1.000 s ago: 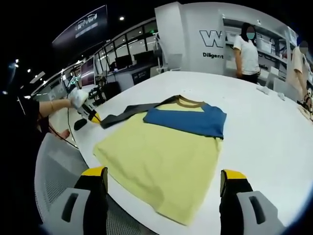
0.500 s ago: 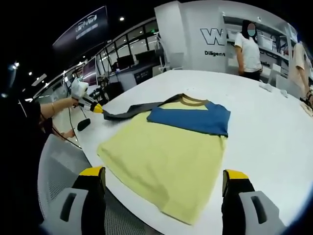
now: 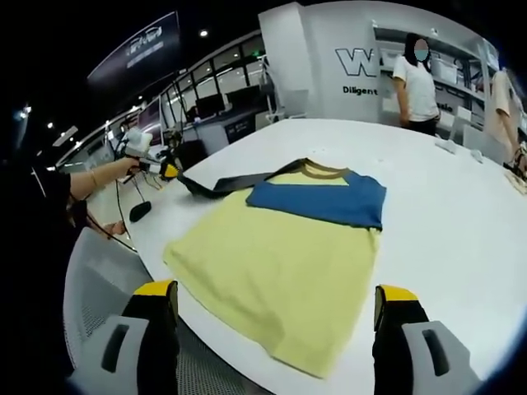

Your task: Fold the garment on the visible template until the final outline fits inside the template.

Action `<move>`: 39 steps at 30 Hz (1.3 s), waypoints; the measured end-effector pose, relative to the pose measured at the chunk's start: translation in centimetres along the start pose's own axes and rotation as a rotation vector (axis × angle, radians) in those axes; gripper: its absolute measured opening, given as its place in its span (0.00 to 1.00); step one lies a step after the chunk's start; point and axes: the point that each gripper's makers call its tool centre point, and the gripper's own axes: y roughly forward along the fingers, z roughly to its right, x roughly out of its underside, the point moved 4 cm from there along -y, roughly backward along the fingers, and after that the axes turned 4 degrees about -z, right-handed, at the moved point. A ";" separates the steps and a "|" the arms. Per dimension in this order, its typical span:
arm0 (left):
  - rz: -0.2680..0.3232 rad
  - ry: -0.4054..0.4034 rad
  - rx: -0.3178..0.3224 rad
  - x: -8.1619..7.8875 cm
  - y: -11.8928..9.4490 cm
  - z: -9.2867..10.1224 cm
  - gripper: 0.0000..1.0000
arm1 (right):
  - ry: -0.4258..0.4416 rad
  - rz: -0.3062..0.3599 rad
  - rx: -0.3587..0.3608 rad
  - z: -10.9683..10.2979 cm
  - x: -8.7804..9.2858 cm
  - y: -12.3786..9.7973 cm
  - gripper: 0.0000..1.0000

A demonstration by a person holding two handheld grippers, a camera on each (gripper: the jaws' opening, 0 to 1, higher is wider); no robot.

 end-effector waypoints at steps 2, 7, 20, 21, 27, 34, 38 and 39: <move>0.002 -0.031 -0.031 -0.3 0.1 -0.6 0.00 | -0.004 0.005 0.001 0.0 -0.1 0.0 0.98; -0.002 -0.133 -0.089 -0.7 0.4 -2.4 0.00 | -0.002 -0.007 0.005 0.2 0.0 0.1 0.99; -0.062 -0.184 -0.213 -2.3 1.7 -6.8 0.00 | 0.003 -0.010 0.013 0.4 -0.1 0.3 0.99; -0.073 -0.176 -0.226 -2.3 1.9 -7.1 0.00 | 0.004 -0.011 0.013 0.4 -0.1 0.3 0.99; -0.172 -0.157 -0.294 -1.6 2.5 -8.6 0.00 | 0.014 -0.021 0.015 0.6 0.2 0.5 0.99; -0.202 -0.144 -0.309 -1.3 2.2 -10.0 0.00 | 0.023 -0.033 0.018 0.9 0.3 0.7 0.99; -0.194 -0.119 -0.305 -1.5 1.9 -10.6 0.00 | 0.023 -0.042 0.015 0.8 0.3 1.0 0.99; -0.192 -0.135 -0.300 -1.5 1.7 -10.8 0.00 | 0.023 -0.044 0.015 0.8 0.3 1.0 0.99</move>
